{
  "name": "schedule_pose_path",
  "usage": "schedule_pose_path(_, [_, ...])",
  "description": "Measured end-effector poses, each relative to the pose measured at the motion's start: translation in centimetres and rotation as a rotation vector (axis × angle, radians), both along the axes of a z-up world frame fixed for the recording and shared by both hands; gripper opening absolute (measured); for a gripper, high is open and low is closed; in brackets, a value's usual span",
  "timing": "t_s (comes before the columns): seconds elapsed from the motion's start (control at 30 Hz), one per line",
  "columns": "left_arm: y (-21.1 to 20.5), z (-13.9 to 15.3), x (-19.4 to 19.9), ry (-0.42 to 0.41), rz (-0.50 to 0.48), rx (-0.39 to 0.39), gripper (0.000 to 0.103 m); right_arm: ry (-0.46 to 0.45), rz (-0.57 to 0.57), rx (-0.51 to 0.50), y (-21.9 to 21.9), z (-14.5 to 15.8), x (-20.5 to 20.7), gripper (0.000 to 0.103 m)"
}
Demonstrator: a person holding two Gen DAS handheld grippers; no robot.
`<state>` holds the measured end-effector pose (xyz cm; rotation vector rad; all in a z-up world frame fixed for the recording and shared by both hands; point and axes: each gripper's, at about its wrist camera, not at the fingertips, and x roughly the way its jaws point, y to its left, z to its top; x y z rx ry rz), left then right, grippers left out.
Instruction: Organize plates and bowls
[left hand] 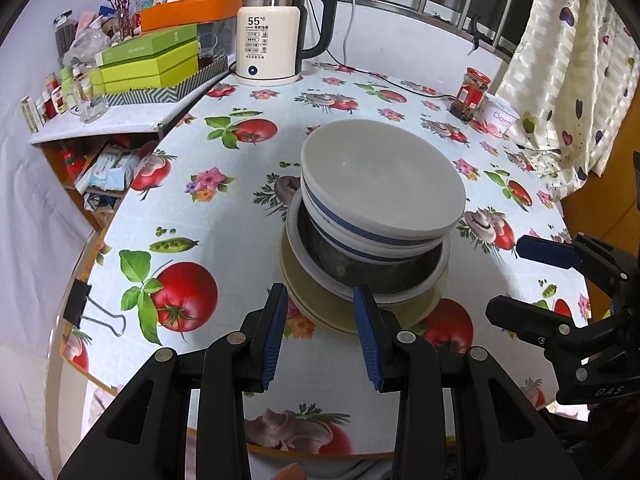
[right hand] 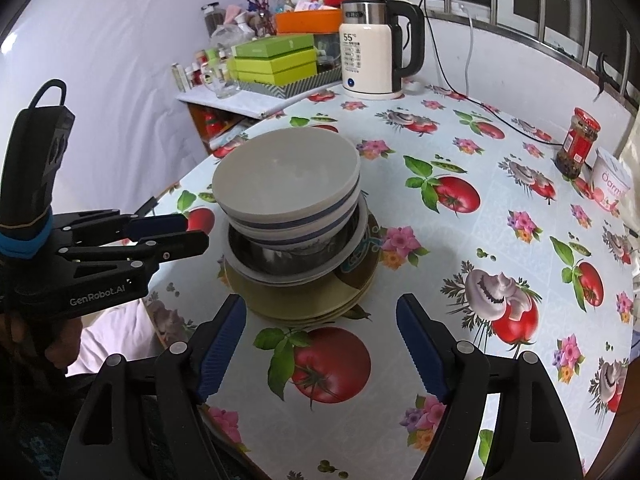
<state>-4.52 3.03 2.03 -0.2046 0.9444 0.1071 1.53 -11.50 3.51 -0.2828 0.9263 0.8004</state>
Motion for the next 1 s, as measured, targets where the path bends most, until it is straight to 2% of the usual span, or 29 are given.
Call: schedule_pose_path(1.0, [-0.3, -1.1, 0.5, 0.05, -0.003, 0.008, 0.036, 0.022, 0.002, -0.01, 0.3, -1.0, 0.2, 0.083])
